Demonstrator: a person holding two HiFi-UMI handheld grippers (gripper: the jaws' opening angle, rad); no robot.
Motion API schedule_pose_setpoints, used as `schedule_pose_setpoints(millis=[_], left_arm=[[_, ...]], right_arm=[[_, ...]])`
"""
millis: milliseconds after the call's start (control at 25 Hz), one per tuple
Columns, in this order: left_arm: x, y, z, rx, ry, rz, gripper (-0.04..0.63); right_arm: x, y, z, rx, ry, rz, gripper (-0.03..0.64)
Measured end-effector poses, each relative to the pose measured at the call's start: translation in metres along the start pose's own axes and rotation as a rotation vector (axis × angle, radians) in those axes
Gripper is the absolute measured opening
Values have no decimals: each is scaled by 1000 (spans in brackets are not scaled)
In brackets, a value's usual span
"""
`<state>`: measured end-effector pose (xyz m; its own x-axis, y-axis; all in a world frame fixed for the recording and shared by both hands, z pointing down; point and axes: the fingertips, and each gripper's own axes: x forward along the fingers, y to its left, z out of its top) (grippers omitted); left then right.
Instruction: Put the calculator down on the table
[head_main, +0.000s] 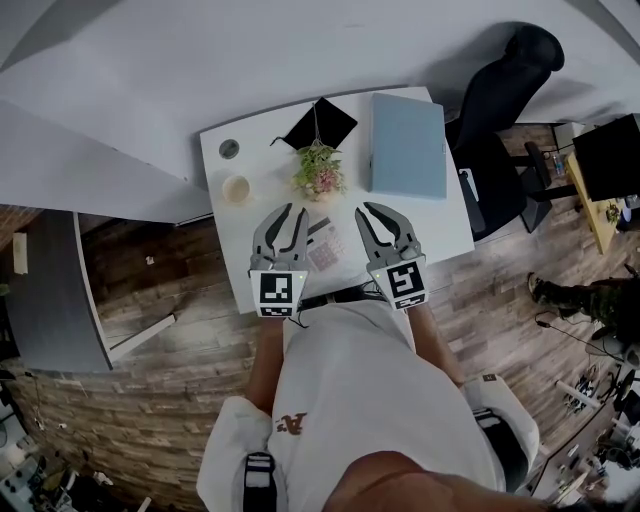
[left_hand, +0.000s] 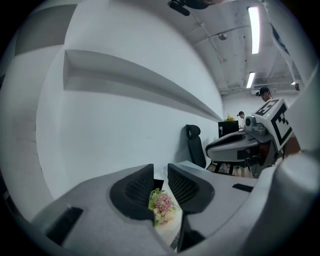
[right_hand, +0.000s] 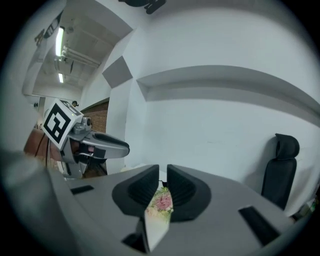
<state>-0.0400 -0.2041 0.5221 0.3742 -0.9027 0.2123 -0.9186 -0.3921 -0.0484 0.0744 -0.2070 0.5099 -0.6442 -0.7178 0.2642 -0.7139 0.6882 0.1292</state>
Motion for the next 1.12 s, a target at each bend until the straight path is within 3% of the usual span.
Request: schedule_pose_setpoints(millis=[280, 480, 640, 1120], left_arm=[[-13, 5, 40, 66, -80, 18, 7], [-21, 5, 54, 99, -107, 20, 5], [-26, 3, 59, 64, -93, 26, 6], [-36, 10, 64, 54, -114, 38, 8]], right_arm=[[-9, 0, 46, -35, -74, 0, 14], [-10, 5, 62, -62, -100, 10, 6], [-9, 8, 62, -64, -102, 13, 6], [-8, 12, 67, -53, -107, 1, 6]])
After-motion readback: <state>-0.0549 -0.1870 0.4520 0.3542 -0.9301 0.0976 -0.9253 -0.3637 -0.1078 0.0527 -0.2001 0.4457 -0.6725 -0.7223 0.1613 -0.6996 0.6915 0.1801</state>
